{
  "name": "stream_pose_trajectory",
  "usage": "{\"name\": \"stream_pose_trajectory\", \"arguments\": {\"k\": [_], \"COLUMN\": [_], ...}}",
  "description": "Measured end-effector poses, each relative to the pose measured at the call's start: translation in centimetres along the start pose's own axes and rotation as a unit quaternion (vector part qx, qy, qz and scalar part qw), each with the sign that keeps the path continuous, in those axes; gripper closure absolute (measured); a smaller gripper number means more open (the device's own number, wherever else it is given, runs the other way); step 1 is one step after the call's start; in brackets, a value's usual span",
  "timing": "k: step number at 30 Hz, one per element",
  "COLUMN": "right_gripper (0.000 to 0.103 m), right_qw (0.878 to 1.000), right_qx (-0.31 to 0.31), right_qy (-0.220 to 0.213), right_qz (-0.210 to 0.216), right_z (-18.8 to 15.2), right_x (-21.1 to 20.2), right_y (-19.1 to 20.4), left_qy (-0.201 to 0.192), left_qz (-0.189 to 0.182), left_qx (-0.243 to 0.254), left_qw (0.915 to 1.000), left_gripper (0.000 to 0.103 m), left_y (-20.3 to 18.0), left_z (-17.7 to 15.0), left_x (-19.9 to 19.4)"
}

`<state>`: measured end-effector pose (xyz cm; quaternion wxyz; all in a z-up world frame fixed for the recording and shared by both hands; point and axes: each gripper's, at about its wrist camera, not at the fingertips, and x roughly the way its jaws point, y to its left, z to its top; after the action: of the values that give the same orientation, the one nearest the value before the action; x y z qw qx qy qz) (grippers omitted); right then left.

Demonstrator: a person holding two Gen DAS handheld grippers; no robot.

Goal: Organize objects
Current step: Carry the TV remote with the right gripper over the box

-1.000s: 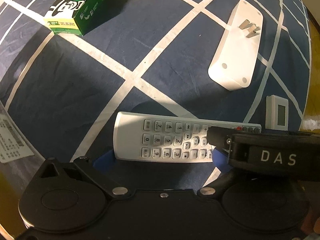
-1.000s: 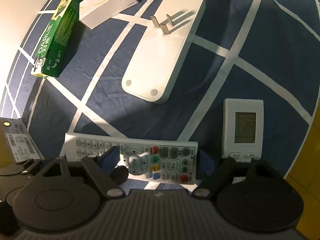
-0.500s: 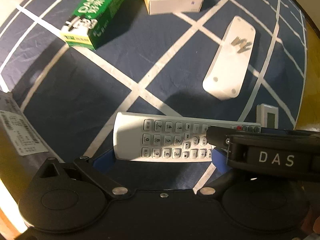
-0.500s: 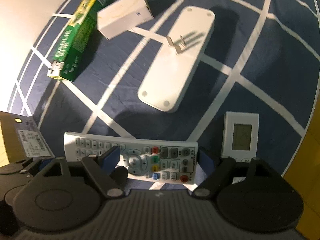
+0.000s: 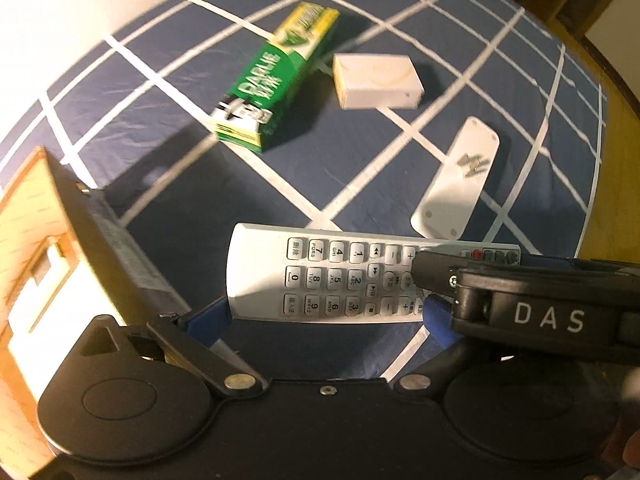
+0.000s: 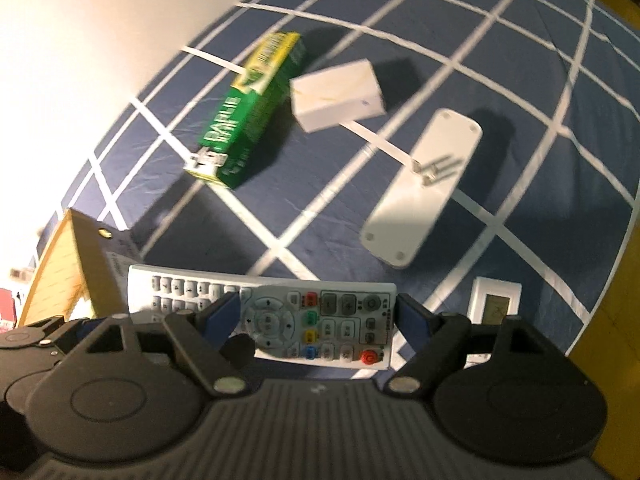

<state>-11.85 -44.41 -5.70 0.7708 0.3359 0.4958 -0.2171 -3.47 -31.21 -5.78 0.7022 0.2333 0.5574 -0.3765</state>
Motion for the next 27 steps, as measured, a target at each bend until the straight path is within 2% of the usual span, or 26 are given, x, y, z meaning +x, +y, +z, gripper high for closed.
{"name": "stream_pose_trajectory", "arguments": {"k": [8, 15, 21, 27], "right_gripper": [0.020, 0.019, 0.019, 0.019], "right_qw": [0.998, 0.992, 0.982, 0.967], "right_qx": [-0.056, -0.120, -0.179, -0.240], "right_qy": [-0.018, -0.016, -0.003, 0.016], "right_qz": [0.018, 0.038, 0.058, 0.081], "right_z": [-0.8, -1.8, -2.6, -3.5], "right_x": [-2.2, -2.5, -2.0, -0.9], "right_y": [4.8, 9.9, 14.4, 19.1], "left_qy": [-0.036, -0.056, -0.067, -0.074], "left_qz": [0.016, 0.034, 0.051, 0.073], "left_qx": [-0.045, -0.103, -0.162, -0.227], "left_qw": [0.9982, 0.9925, 0.9832, 0.9683], "left_gripper": [0.002, 0.002, 0.002, 0.002], "left_y": [3.6, 7.6, 11.2, 14.8], "left_z": [-1.9, -4.2, -6.3, -8.5], "left_x": [-3.9, -6.3, -7.7, -8.7]}}
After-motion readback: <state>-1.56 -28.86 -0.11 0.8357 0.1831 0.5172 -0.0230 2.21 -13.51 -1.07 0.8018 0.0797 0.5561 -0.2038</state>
